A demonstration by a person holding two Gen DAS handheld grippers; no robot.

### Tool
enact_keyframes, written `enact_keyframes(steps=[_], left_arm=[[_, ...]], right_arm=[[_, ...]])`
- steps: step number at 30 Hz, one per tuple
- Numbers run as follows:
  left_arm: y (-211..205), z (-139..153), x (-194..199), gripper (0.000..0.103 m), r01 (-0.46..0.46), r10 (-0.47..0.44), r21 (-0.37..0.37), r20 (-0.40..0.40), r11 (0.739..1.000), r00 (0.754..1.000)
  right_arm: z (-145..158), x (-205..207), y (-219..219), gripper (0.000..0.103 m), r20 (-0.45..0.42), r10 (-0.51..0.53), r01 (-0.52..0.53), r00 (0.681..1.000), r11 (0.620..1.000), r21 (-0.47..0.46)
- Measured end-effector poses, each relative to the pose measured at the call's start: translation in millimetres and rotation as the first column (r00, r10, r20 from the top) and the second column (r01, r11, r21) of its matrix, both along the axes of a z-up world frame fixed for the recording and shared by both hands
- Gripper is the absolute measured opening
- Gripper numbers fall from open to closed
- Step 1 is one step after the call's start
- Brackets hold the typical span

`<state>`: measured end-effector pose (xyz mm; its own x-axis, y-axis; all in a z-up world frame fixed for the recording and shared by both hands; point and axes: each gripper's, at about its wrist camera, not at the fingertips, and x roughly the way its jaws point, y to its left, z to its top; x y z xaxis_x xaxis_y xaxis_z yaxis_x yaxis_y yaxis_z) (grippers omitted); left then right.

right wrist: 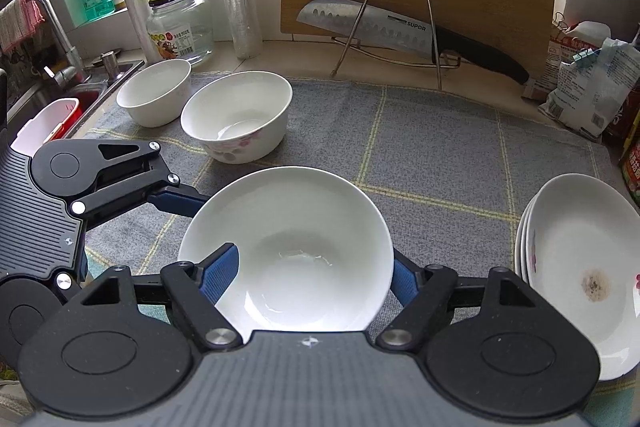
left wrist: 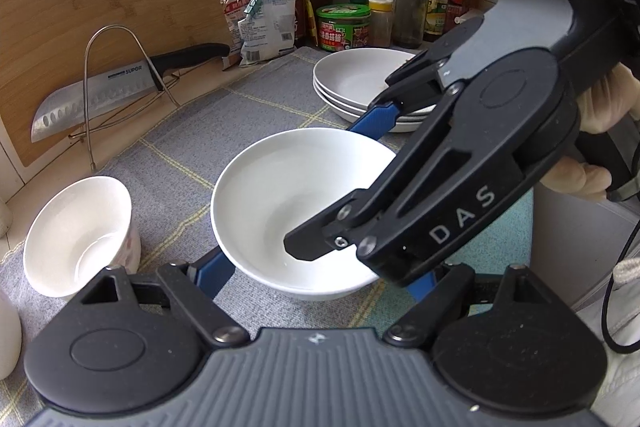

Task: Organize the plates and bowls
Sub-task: 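Carry the held white bowl with the right tool toward the plate stack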

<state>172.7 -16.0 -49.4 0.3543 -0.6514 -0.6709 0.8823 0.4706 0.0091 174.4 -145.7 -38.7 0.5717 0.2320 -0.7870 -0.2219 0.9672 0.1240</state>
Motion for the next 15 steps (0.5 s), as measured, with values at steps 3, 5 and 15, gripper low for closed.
enact_keyframes(steps=[3, 5, 15], left_arm=[[-7, -2, 5, 0.086, 0.007, -0.007, 0.001, 0.006, 1.0, 1.0], [-12, -5, 10, 0.086, 0.005, -0.005, 0.0, 0.001, 1.0, 1.0], [-21, -11, 20, 0.086, -0.006, 0.006, 0.011, -0.013, 1.0, 1.0]], right_arm=[[-4, 7, -7, 0.083, -0.007, -0.009, 0.009, 1.0, 1.0, 0.001], [-7, 10, -11, 0.083, -0.009, -0.013, 0.013, 1.0, 1.0, -0.001], [-14, 20, -15, 0.083, -0.013, -0.011, 0.011, 1.0, 1.0, -0.009]])
